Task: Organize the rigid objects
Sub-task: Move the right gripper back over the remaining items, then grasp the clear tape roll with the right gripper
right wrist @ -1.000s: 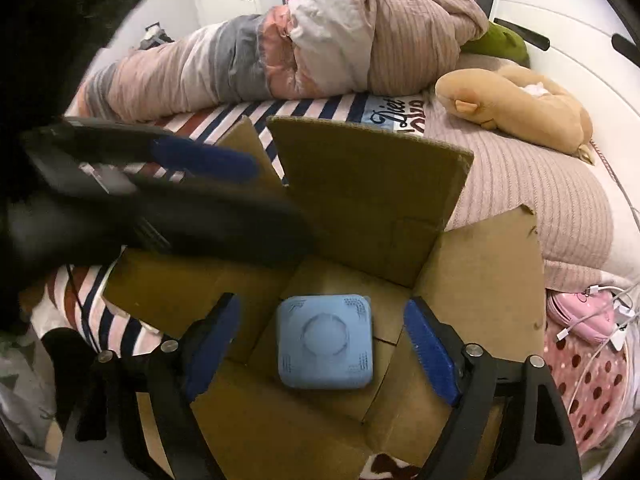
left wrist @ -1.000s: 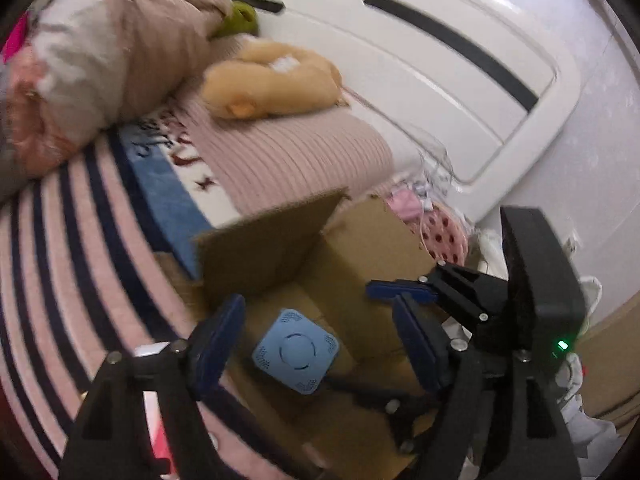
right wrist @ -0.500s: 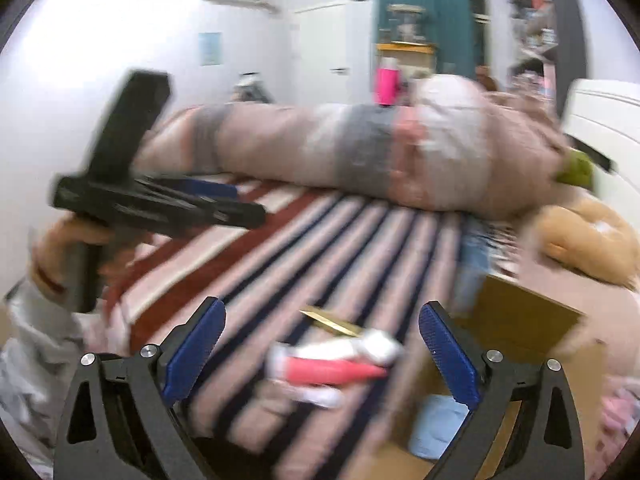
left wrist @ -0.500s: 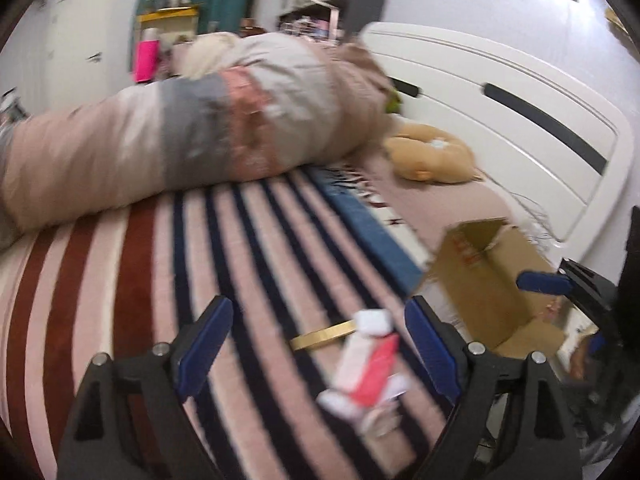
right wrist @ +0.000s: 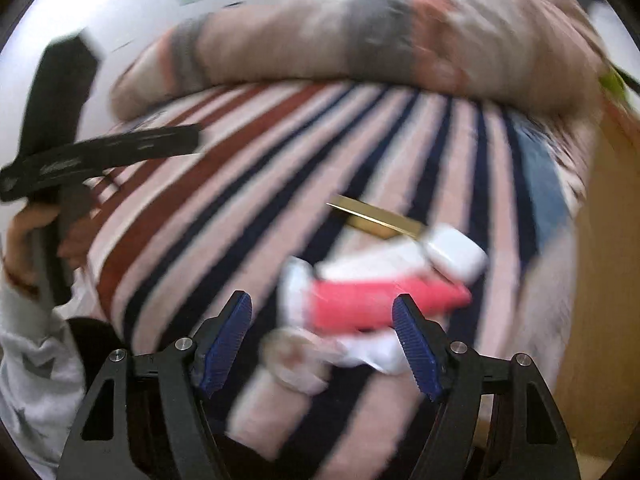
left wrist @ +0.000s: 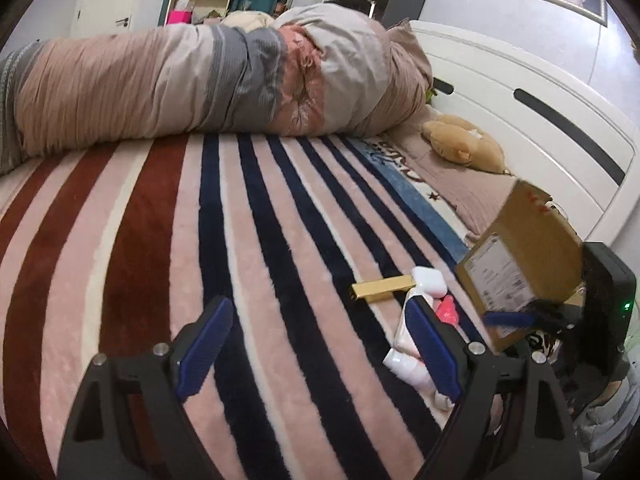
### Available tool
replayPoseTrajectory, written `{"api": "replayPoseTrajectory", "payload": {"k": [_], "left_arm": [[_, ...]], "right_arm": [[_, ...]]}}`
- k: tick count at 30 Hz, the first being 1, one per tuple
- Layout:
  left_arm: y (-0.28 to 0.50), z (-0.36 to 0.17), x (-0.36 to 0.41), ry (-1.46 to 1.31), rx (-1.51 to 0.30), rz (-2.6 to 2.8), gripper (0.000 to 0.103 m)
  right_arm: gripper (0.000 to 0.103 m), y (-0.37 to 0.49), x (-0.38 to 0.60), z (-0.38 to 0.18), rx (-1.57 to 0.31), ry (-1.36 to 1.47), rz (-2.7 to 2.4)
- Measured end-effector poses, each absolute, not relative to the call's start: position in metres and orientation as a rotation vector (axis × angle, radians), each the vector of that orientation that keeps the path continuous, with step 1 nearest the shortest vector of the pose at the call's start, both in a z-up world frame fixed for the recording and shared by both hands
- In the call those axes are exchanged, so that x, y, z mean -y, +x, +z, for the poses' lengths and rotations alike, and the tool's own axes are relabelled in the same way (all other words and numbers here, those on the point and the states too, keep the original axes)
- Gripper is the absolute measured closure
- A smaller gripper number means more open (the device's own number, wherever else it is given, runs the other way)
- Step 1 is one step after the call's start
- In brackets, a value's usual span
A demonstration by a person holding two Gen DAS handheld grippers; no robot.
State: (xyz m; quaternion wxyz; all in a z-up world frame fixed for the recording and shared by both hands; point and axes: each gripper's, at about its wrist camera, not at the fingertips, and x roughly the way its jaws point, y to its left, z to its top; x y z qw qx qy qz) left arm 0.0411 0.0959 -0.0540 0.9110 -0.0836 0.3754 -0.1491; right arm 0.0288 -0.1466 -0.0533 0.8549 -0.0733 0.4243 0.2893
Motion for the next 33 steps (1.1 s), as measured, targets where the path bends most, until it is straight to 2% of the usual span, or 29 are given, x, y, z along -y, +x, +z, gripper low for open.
{"api": "replayPoseTrajectory", "payload": {"k": [3,7,11,13,15,19,20,23,24,25,26,29,31,32,33], "left_arm": [[0.042,-0.059,-0.091,-0.142,-0.792,-0.291,0.017],[0.040,-0.059,-0.084,-0.137,-0.793,-0.308,0.017],[0.043,-0.060,-0.080,-0.132,-0.799,-0.313,0.017],[0.043,-0.061,-0.079,-0.132,-0.803,-0.312,0.017],[0.043,-0.061,-0.080,-0.133,-0.806,-0.315,0.017],[0.044,-0.062,-0.081,-0.131,-0.808,-0.317,0.017],[0.044,-0.062,-0.081,-0.133,-0.808,-0.319,0.017],[0.043,-0.062,-0.081,-0.133,-0.803,-0.331,0.017],[0.043,-0.061,-0.081,-0.133,-0.802,-0.336,0.017],[0.042,-0.062,-0.080,-0.132,-0.801,-0.338,0.017],[0.042,-0.062,-0.079,-0.131,-0.801,-0.339,0.017],[0.042,-0.061,-0.079,-0.126,-0.803,-0.340,0.017],[0.042,-0.061,-0.078,-0.127,-0.804,-0.336,0.017],[0.042,-0.061,-0.078,-0.127,-0.805,-0.335,0.017],[0.041,-0.061,-0.078,-0.128,-0.805,-0.333,0.017]], "right_arm": [[0.033,0.021,0.164,-0.053,-0.838,-0.210,0.501],[0.033,0.018,0.187,-0.062,-0.915,-0.124,0.523],[0.036,0.001,0.159,-0.065,-0.909,-0.216,0.675],[0.042,-0.003,0.145,-0.069,-0.914,-0.248,0.724],[0.059,-0.004,0.136,-0.076,-0.933,-0.281,0.740],[0.062,-0.003,0.118,-0.088,-0.941,-0.378,0.697],[0.067,-0.002,0.116,-0.090,-0.937,-0.405,0.676],[0.073,-0.001,0.117,-0.087,-0.917,-0.420,0.672],[0.077,-0.003,0.117,-0.084,-0.914,-0.420,0.674],[0.092,-0.005,0.120,-0.082,-0.908,-0.423,0.679],[0.095,-0.010,0.123,-0.079,-0.905,-0.426,0.687],[0.093,-0.017,0.125,-0.079,-0.931,-0.423,0.676],[0.072,-0.015,0.130,-0.081,-0.944,-0.398,0.676],[0.050,-0.014,0.131,-0.081,-0.936,-0.392,0.672],[0.040,-0.014,0.132,-0.081,-0.926,-0.389,0.669]]}}
